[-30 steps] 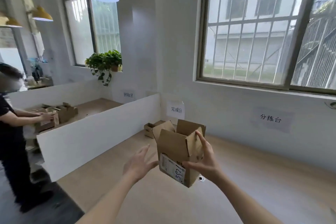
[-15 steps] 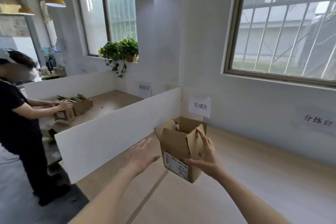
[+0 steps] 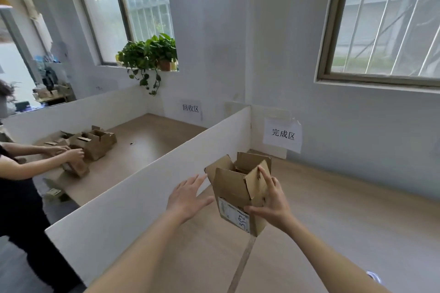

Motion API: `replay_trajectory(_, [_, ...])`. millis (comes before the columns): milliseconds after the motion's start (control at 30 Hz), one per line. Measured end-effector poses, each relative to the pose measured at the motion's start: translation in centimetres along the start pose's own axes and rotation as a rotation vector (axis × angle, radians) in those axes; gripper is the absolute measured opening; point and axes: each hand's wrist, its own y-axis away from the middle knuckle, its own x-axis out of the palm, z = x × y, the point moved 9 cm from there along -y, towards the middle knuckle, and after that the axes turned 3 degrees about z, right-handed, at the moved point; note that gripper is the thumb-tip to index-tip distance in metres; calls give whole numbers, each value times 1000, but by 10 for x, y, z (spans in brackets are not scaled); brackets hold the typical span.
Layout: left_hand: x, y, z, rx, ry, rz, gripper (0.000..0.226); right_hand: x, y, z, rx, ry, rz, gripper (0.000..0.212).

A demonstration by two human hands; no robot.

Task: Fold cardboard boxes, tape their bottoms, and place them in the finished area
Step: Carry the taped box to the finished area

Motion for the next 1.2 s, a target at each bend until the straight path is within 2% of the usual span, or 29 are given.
replay_trajectory(167, [27, -63, 26, 43, 28, 74, 81, 43, -37, -24, 55, 95, 57, 127])
replay_trajectory(400, [94, -164, 41, 215, 58, 239, 85, 90, -83, -69, 193, 136, 29, 128])
replay_trajectory(600, [144, -254, 60, 353, 87, 319, 84, 132, -135, -97, 325, 174, 8, 127])
replay_trajectory(733, [175, -306, 77, 338, 168, 370, 86, 153, -160, -122, 415, 196, 1, 126])
replay_trajectory(933, [219, -360, 84, 384, 167, 398, 84, 176, -187, -166, 481, 140, 3, 125])
replay_trajectory(1033, [234, -381, 87, 356, 211, 372, 76, 187, -199, -192, 492, 110, 29, 125])
replay_trajectory(1200, [248, -418, 97, 301, 202, 288, 40, 208, -223, -241, 502, 64, 86, 125])
